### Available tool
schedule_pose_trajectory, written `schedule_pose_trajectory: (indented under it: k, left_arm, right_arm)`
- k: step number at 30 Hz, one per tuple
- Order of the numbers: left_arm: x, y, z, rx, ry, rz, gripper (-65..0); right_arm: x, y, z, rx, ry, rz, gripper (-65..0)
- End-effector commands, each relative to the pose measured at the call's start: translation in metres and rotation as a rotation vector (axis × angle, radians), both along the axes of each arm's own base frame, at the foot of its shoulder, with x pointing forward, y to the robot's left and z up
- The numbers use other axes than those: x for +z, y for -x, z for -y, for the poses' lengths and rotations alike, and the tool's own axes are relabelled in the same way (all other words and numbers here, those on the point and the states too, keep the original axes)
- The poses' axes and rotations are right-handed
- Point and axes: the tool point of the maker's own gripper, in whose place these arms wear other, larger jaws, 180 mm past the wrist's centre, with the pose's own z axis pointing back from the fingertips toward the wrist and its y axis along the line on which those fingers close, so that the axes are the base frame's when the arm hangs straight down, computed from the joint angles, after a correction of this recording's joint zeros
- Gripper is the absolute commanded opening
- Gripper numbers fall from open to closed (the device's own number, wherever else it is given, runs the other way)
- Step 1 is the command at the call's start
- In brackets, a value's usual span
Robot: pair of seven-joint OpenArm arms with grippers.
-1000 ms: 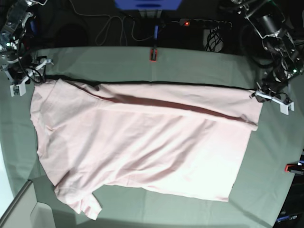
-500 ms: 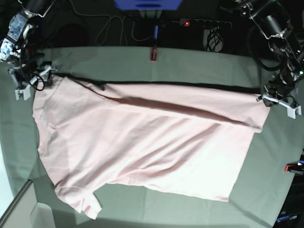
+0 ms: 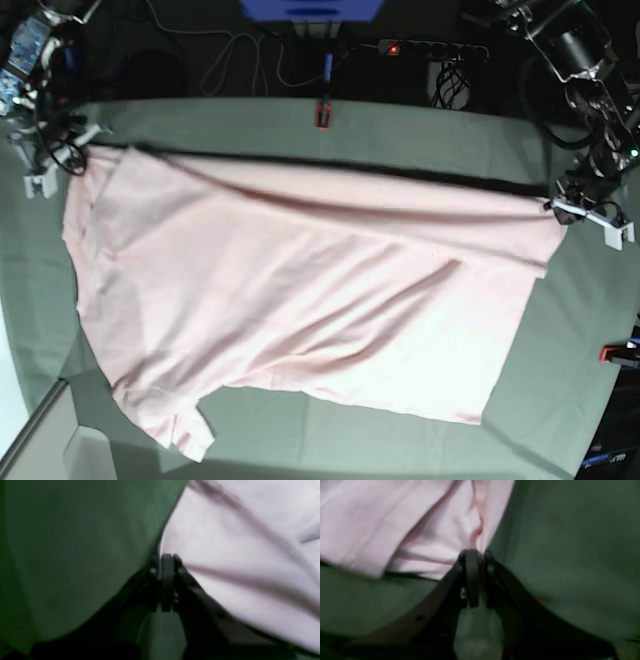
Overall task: Layout the t-shirt on the table in an organized manner, then fold the t-shirt properly
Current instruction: 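Lift the shirt edge with both grippers, shake, and lay it flat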
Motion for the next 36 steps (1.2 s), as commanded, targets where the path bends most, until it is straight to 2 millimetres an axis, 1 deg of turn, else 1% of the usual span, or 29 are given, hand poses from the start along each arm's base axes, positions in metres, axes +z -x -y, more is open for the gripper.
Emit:
schedule_pose_trajectory:
  k: [1, 3, 5, 6, 7, 8, 9, 11, 14, 17, 18, 19, 21, 26, 29, 31, 33, 36]
  left_arm:
    - [0.022, -0.006, -0.019, 0.006, -0.063, 0.05, -64.8]
    - [0.034, -0.004, -0.023, -0.003, -0.103, 0.068, -64.8]
    - [0.049, -0.004, -0.025, -0.014, -0.144, 0.094, -64.8]
    - [0.056, -0.005, -0.026, -0.021, -0.163, 0.101, -64.8]
    - [0.062, -0.005, -0.027, -0.03, -0.177, 0.094, -64.8]
    - [0.066, -0.005, -0.027, -0.038, -0.184, 0.083, -64.8]
    - [0.07, -0.006, -0.026, -0.045, -0.19, 0.074, -64.8]
    - [0.085, -0.011, -0.032, -0.055, -0.221, 0.072, -64.8]
    - [0.11, -0.023, -0.032, -0.069, -0.254, 0.082, -64.8]
    - [0.128, -0.031, -0.031, -0.078, -0.272, 0.072, -64.8]
    - [0.134, -0.033, -0.031, -0.077, -0.278, 0.072, -64.8]
    - [0.137, -0.033, -0.031, -0.078, -0.284, 0.069, -64.8]
    - [0.137, -0.033, -0.029, -0.084, -0.284, 0.066, -64.8]
    - [0.119, -0.029, -0.03, -0.076, -0.248, 0.029, -64.8]
    - [0.097, -0.018, -0.031, -0.074, -0.21, -0.03, -64.8]
    - [0.088, -0.015, -0.031, -0.073, -0.195, -0.05, -64.8]
    - [0.08, -0.007, -0.03, -0.075, -0.188, -0.075, -64.8]
    - [0.064, 0.007, -0.027, -0.077, -0.164, -0.12, -64.8]
  right_arm:
    - [0.025, -0.016, 0.014, 0.004, 0.053, 0.073, -65.0]
    - [0.048, -0.022, 0.024, 0.002, 0.108, 0.12, -65.0]
    - [0.073, -0.033, 0.026, 0.024, 0.164, 0.161, -65.0]
    - [0.086, -0.038, 0.031, 0.036, 0.198, 0.176, -65.0]
    - [0.098, -0.045, 0.031, 0.048, 0.225, 0.194, -65.0]
    - [0.108, -0.057, 0.027, 0.072, 0.24, 0.216, -65.0]
    - [0.116, -0.069, 0.022, 0.097, 0.252, 0.231, -65.0]
    - [0.134, -0.086, 0.021, 0.132, 0.293, 0.247, -65.0]
    - [0.158, -0.114, 0.022, 0.151, 0.328, 0.273, -65.0]
    - [0.175, -0.128, 0.031, 0.11, 0.345, 0.27, -65.0]
    - [0.179, -0.127, 0.037, 0.089, 0.352, 0.262, -65.0]
    - [0.18, -0.123, 0.044, 0.072, 0.361, 0.248, -65.0]
    - [0.177, -0.12, 0.045, 0.07, 0.361, 0.232, -65.0]
    - [0.157, -0.099, 0.046, 0.08, 0.359, 0.169, -65.0]
    - [0.139, -0.079, 0.046, 0.089, 0.354, 0.106, -65.0]
    - [0.128, -0.067, 0.044, 0.096, 0.345, 0.07, -65.0]
    - [0.114, -0.053, 0.038, 0.098, 0.322, 0.034, -65.0]
    - [0.096, -0.033, 0.028, 0.09, 0.276, 0.03, -65.0]
